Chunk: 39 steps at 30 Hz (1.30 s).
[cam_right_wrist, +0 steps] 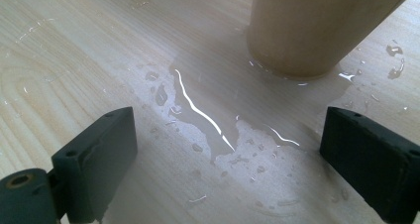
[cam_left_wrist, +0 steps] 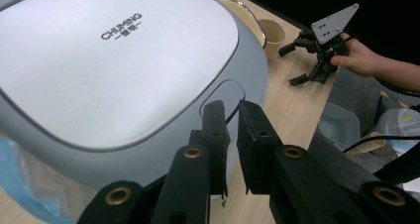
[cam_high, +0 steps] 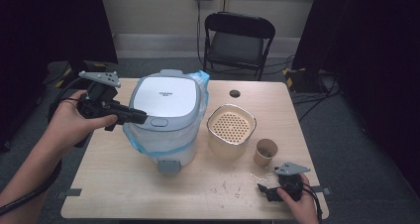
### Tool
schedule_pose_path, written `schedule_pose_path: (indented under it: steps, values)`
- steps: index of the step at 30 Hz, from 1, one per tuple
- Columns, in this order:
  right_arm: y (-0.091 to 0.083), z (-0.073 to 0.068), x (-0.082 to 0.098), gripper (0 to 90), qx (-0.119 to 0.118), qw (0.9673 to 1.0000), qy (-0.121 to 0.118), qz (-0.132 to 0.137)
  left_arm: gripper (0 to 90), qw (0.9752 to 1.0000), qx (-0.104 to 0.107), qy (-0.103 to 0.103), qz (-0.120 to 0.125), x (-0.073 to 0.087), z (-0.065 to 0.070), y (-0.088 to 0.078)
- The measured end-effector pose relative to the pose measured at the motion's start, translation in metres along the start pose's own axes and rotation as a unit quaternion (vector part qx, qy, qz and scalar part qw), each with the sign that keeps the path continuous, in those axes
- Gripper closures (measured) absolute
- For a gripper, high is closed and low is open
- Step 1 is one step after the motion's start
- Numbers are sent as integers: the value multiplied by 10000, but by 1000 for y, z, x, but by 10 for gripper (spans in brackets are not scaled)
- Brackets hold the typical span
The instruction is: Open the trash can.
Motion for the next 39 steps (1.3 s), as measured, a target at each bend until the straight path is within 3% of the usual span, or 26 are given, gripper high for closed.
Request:
schedule_pose_path:
  steps: [12, 23, 30, 34, 36, 39]
  values:
    - [0, 0, 0, 68, 1, 10000, -1, 0, 869, 9999, -68, -32, -72, -3, -3, 18]
    - [0, 0, 0, 68, 0, 10000, 2, 0, 884, 9998, -86, 127, -136, -5, 2, 31]
    - [0, 0, 0, 68, 0, 10000, 1, -1, 892, 9998, -124, 108, -144, -3, 0, 37]
    - [0, 0, 0, 68, 1, 10000, 2, -1, 900, 9988, -366, 258, -220, -3, 1, 37]
    - [0, 0, 0, 68, 0, 10000, 0, 0, 900, 9987, -366, 254, -242, -3, 2, 37]
    - [0, 0, 0, 68, 0, 10000, 0, -1, 900, 9996, -180, 87, -184, 0, 3, 39]
Point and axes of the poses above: each handheld gripper's, and its own axes: y roughly forward along the jaws, x roughly out of its underside, z roughly to its right, the point moved 9 cm from there along y, roughly forward along the jaws, and after that the axes turned 6 degrees about -y, right-handed, at the moved point
